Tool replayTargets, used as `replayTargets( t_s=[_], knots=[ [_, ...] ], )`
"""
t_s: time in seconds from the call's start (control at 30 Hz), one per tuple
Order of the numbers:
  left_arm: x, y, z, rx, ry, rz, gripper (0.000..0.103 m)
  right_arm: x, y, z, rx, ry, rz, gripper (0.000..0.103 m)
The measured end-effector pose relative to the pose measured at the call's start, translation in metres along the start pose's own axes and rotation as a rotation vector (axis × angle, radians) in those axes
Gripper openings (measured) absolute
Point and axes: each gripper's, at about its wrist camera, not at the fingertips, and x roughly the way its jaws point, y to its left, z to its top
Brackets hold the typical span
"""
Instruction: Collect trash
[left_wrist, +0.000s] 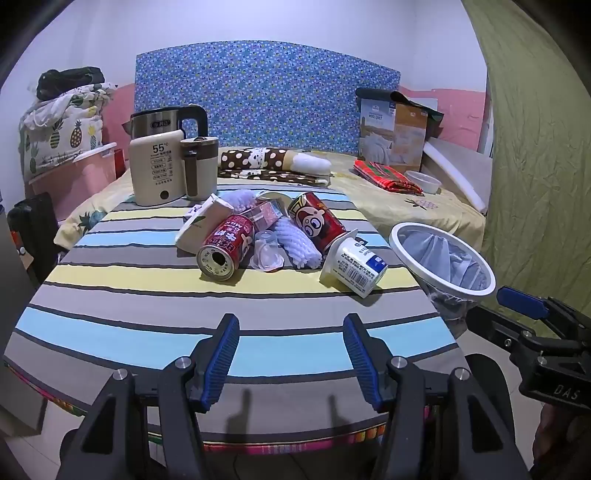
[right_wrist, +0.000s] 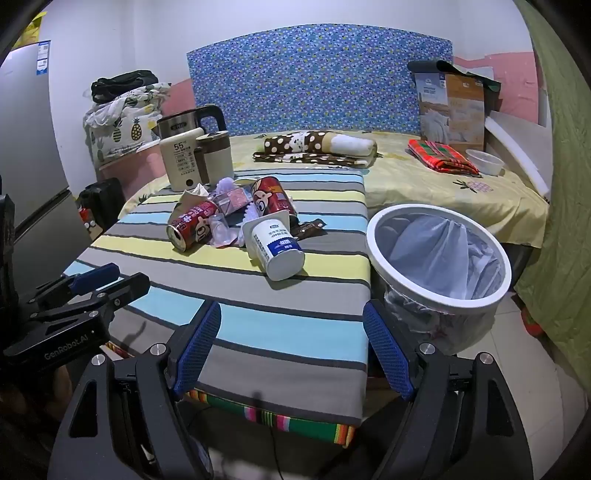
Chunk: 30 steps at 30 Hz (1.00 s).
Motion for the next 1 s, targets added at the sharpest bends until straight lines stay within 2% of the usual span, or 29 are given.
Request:
replayTargets(
  t_s=[1.0],
  knots=[
    [-0.0010,-0.0031,0.0030,0.004,-0.007,-0.002,0.058,0.0014,-0.0001,0.0002,-0.002,0.001,-0.001,0.080]
  ],
)
